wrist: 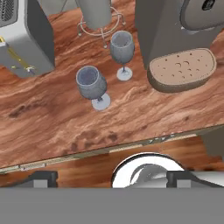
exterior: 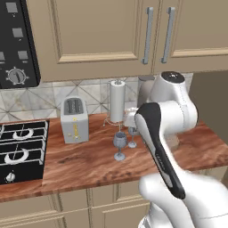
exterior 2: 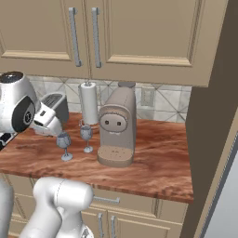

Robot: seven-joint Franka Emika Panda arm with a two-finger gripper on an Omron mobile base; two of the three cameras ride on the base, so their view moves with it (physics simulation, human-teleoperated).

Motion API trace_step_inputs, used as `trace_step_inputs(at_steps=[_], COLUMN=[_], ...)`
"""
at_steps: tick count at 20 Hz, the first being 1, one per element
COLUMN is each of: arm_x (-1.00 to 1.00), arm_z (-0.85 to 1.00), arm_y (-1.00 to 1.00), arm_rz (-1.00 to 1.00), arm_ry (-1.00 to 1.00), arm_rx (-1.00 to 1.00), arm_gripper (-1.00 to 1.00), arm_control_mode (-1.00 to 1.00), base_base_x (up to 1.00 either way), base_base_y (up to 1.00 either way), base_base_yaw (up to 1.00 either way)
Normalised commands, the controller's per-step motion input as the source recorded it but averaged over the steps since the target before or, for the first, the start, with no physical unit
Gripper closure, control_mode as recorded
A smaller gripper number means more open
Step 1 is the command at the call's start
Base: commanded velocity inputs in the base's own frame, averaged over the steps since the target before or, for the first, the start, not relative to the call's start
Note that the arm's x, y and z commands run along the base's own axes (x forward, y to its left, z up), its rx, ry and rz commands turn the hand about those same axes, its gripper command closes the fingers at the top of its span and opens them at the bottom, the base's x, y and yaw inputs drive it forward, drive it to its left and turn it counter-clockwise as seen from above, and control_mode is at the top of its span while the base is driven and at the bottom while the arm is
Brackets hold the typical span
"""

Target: Retrieve the wine glasses from the counter and place one next to each plate.

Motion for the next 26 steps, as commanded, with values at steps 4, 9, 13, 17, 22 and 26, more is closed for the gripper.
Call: trace_step_inputs(at_steps=[4, 9, 13, 17, 22, 26], arm_x=[-0.36, -0.02, 0.09, 0.18, 0.24, 0.39], arm_z=[-0.16, -0.01, -0.02, -0.01, -0.19, -0.36], arm_y=[0.59, 0.55, 0.47, 0.22, 0.0, 0.0], arm_rz=[-0.26, -0.31, -0.21, -0.09, 0.0, 0.0], arm_ry=[-0.16, -0.2, -0.14, -0.15, -0.07, 0.0], arm_rx=[0.0, -0.08, -0.11, -0.07, 0.0, 0.0], arm_gripper=[-1.0, -1.0, -1.0, -1.0, -1.0, -1.0], arm_control_mode=[-1.0, -1.0, -1.0, -1.0, -1.0, -1.0], base_base_x=[0.0, 0.0, 0.0, 0.0, 0.0, 0.0], base_base_y=[0.0, 0.0, 0.0, 0.0, 0.0, 0.0], base_base_yaw=[0.0, 0.0, 0.0, 0.0, 0.0, 0.0])
